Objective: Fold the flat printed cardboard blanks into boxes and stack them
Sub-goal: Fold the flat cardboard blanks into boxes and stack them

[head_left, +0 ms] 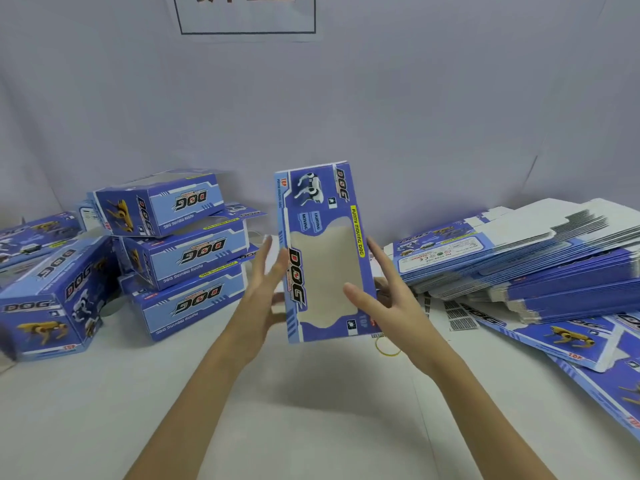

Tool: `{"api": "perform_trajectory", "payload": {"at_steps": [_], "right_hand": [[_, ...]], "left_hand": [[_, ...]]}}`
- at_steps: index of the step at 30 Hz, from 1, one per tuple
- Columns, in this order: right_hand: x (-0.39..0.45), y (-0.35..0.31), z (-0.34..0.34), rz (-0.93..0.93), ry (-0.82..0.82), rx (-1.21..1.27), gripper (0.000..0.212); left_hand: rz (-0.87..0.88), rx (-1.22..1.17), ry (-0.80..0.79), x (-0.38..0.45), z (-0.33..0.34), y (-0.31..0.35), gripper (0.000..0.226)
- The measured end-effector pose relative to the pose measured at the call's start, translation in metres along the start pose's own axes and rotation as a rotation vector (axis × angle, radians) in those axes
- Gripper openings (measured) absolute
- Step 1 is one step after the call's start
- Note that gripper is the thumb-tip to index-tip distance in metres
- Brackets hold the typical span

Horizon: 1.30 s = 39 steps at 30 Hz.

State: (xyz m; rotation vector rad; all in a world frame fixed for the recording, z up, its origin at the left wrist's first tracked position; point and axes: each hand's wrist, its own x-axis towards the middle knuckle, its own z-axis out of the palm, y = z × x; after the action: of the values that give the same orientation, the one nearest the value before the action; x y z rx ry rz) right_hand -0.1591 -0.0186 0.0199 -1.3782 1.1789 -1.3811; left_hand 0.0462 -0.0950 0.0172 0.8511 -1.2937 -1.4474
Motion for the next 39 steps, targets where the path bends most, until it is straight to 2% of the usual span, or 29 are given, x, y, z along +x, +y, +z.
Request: {"api": "perform_trajectory", "payload": {"at_steps": [2, 4, 6, 8, 10, 12, 15, 18, 20, 21, 23, 25, 26, 30, 32, 34, 37, 39], "right_hand": [[0.002, 0.004, -0.002, -0.002, 0.015, 0.025, 0.076], [0.002, 0.006, -0.007, 0.034, -0.05, -0.012, 0.081], [0.001, 0.005, -0.013, 0.085, -0.159, -0.074, 0.088], [0.001, 0.008, -0.015, 0.078, -0.174, -0.104, 0.087], [0.003, 0.01, -0.013, 0.024, -0.066, -0.063, 0.074], [0.006, 0.011, -0.004, -0.004, 0.087, 0.09, 0.064], [0.019, 0.008, 0.018, -0.011, 0.307, 0.372, 0.068], [0.043, -0.015, 0.049, -0.08, 0.421, 0.538, 0.062], [0.068, -0.042, 0.073, -0.139, 0.441, 0.501, 0.05], [0.08, -0.059, 0.085, -0.169, 0.408, 0.441, 0.047], [0.101, -0.09, 0.109, -0.202, 0.225, 0.28, 0.045], [0.118, -0.107, 0.124, -0.194, 0.03, -0.008, 0.051], [0.125, -0.108, 0.126, -0.195, -0.015, -0.2, 0.055], [0.134, -0.068, 0.095, -0.145, -0.099, -0.884, 0.054], [0.125, -0.027, 0.064, 0.003, -0.153, -1.23, 0.067], [0.109, 0.016, 0.028, 0.149, -0.124, -1.607, 0.079], [0.085, 0.054, -0.015, 0.284, -0.081, -1.847, 0.07], [0.077, 0.058, -0.031, 0.205, -0.094, -1.915, 0.06]], "left_hand": [[-0.091, 0.026, -0.05, 0.001, 0.002, -0.007, 0.065], [-0.06, 0.036, -0.007, 0.004, 0.004, -0.012, 0.055], [-0.004, 0.026, 0.069, 0.006, 0.003, -0.012, 0.061], [0.006, 0.013, 0.06, 0.008, 0.0, -0.01, 0.074], [-0.031, -0.009, 0.019, 0.008, -0.003, -0.011, 0.082], [-0.121, -0.058, 0.064, 0.007, -0.003, -0.013, 0.079], [-0.199, -0.046, 0.191, 0.007, -0.007, -0.018, 0.071], [-0.234, 0.015, 0.238, 0.011, -0.014, -0.022, 0.078], [-0.245, 0.047, 0.237, 0.012, -0.018, -0.024, 0.08], [-0.249, 0.061, 0.232, 0.012, -0.019, -0.024, 0.08], [-0.266, 0.078, 0.23, 0.013, -0.02, -0.024, 0.078], [-0.286, 0.089, 0.233, 0.014, -0.021, -0.025, 0.075], [-0.288, 0.099, 0.233, 0.014, -0.022, -0.025, 0.073], [-0.272, 0.107, 0.24, 0.014, -0.023, -0.026, 0.069], [-0.263, 0.106, 0.245, 0.014, -0.022, -0.026, 0.069], [-0.255, 0.123, 0.247, 0.015, -0.021, -0.026, 0.069], [-0.248, 0.149, 0.23, 0.017, -0.02, -0.027, 0.068], [-0.24, 0.158, 0.224, 0.017, -0.02, -0.027, 0.067]]}}
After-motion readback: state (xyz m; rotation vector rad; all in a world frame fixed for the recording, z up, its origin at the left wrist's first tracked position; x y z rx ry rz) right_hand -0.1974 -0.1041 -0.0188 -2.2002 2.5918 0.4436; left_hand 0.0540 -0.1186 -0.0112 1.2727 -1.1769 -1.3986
